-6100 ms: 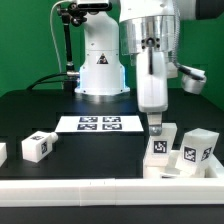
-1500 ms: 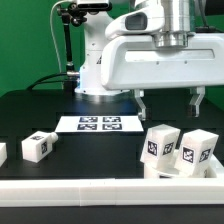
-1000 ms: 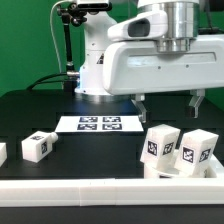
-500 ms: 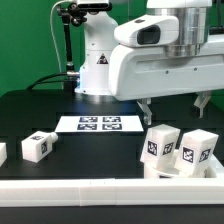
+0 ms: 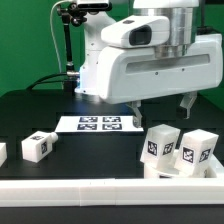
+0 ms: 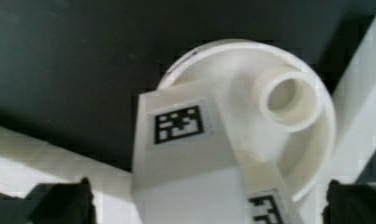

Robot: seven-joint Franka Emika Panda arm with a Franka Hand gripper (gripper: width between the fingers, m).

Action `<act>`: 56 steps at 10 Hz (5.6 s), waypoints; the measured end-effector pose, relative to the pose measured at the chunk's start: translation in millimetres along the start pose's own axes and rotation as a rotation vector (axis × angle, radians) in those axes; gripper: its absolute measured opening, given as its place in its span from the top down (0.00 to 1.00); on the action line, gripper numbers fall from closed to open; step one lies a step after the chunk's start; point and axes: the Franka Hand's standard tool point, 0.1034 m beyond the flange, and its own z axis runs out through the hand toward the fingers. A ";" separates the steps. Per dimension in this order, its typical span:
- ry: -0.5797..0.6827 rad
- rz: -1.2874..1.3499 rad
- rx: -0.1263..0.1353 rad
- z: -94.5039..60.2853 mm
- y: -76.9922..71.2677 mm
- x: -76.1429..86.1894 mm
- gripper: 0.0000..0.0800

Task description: Assemble stool

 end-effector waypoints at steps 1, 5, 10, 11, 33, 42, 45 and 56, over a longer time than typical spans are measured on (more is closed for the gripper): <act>-0.005 -0.001 -0.005 2.5 3.5 -1.3 0.19; -0.015 0.008 -0.009 10.4 6.7 -1.8 0.19; -0.015 0.025 -0.008 10.8 6.9 -2.1 0.50; -0.015 0.034 -0.008 10.8 7.2 -2.1 0.57; 0.071 1.837 0.002 10.7 3.2 4.0 0.57; 0.043 2.468 0.060 11.1 1.6 -0.4 0.57; 0.042 2.503 0.081 9.6 -0.9 -0.6 0.57; 0.047 2.128 0.065 -22.3 50.0 -24.9 0.19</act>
Offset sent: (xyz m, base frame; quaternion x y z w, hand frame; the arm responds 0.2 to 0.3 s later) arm 0.0083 0.0058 -0.0088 -0.0024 0.0050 -0.0071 1.0000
